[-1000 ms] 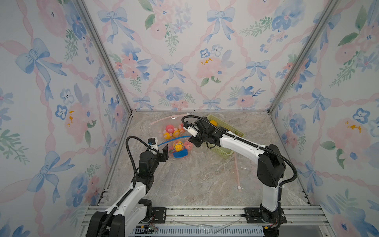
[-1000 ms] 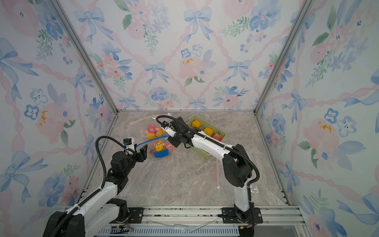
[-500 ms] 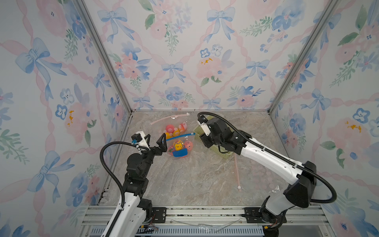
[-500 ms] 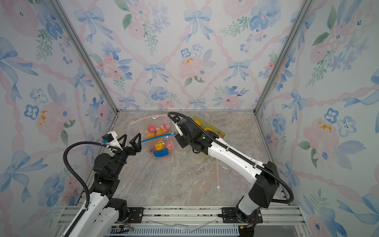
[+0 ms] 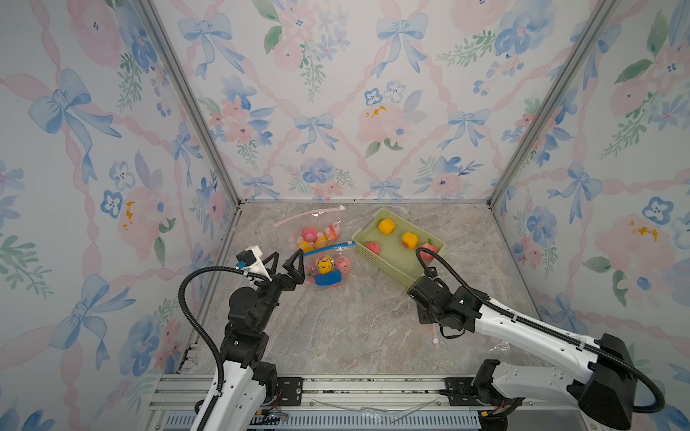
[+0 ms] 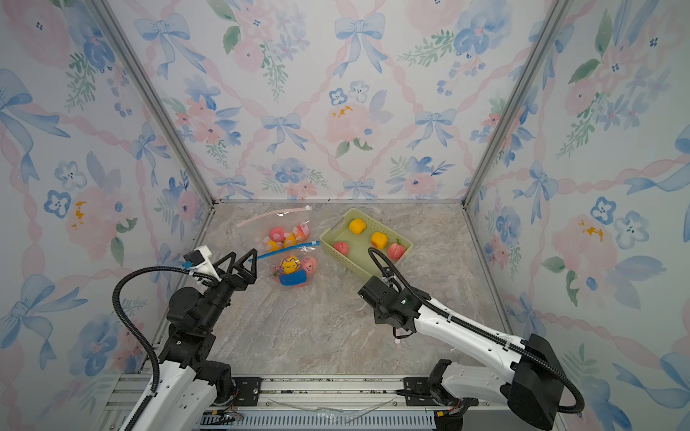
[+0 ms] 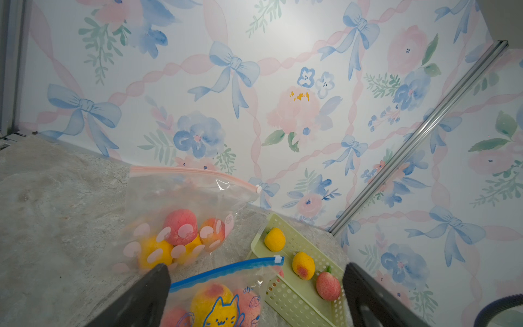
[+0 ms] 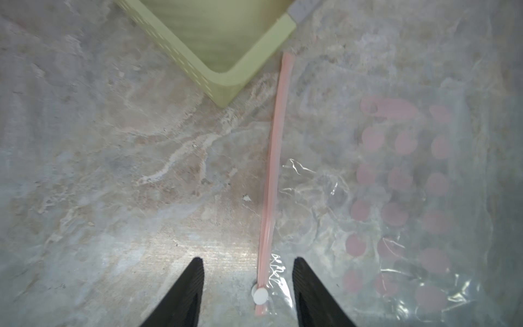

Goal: Place the peach in a zip-top bag and seal the zipper
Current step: Open the zipper of the food storage bag at the center of the board.

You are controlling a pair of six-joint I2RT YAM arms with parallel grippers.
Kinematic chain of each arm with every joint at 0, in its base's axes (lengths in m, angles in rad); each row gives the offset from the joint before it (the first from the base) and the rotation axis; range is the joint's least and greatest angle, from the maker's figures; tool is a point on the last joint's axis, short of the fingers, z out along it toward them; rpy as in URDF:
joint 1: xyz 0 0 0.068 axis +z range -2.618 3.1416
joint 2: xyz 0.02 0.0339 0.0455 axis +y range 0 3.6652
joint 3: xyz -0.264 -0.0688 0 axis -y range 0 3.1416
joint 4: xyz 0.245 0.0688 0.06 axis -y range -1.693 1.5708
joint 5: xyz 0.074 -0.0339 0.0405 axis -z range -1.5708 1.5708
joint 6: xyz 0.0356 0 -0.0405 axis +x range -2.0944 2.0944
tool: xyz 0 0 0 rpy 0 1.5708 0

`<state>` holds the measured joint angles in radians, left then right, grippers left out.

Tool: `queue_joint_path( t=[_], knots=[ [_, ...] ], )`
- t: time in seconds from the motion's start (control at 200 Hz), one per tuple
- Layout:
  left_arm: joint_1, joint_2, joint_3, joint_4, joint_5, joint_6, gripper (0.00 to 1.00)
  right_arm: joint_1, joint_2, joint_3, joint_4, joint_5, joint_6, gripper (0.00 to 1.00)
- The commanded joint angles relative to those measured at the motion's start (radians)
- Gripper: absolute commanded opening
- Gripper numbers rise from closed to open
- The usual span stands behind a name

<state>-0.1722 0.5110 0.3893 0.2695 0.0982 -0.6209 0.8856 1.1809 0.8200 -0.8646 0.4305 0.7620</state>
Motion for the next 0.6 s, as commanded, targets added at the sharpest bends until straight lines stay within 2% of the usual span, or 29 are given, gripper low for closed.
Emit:
queue_joint_path(
  t=[0.0, 0.27, 0.595],
  knots=[
    [-0.009, -0.008, -0.010, -0.019, 0.007, -0.023, 0.98, -0.007, -0.001, -0.060, 0.012, 0.009, 0.138, 0.54],
    [-0.013, -0.017, -0.017, -0.067, -0.053, -0.033, 0.98, -0.138, 0.001, -0.182, 0.166, -0.075, 0.096, 0.51],
    [-0.018, -0.024, -0.035, -0.063, -0.063, -0.054, 0.98, -0.237, 0.138, -0.170, 0.290, -0.149, -0.002, 0.48]
  ],
)
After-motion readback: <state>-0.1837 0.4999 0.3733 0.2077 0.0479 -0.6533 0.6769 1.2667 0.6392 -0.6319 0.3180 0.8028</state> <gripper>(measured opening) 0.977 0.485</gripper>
